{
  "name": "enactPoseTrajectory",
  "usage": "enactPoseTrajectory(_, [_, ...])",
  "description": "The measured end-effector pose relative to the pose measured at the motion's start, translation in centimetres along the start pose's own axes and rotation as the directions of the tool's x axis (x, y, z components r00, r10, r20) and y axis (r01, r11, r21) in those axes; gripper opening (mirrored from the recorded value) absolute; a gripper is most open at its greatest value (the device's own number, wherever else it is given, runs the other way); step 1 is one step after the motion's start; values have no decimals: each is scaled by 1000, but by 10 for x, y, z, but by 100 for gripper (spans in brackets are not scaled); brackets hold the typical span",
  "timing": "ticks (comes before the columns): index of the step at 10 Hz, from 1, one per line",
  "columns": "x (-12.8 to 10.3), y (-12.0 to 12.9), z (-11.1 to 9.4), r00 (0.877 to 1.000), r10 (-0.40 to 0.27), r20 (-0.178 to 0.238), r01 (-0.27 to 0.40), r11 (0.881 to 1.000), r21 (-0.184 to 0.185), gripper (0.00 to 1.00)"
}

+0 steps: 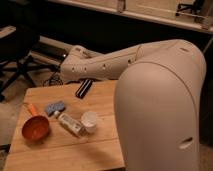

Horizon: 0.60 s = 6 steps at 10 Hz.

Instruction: Push the eraser across the table

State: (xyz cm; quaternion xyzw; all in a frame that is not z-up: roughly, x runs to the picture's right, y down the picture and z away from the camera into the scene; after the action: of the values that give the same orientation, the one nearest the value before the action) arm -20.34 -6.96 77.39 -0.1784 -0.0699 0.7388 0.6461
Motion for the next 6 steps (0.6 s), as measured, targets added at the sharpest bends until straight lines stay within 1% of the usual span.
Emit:
enactPoseTrajectory(2, [-32, -18, -1, 999, 27, 42, -27, 999, 19, 5])
enactPoseTrajectory(4, [-76, -52, 5, 995, 58, 81, -61, 997, 47, 5])
enactPoseTrajectory(5, [-95, -65, 9, 994, 70, 87, -74, 996, 52, 5])
enactPoseTrajectory(6, [-112, -76, 16, 993, 80, 85, -84, 995, 46, 5])
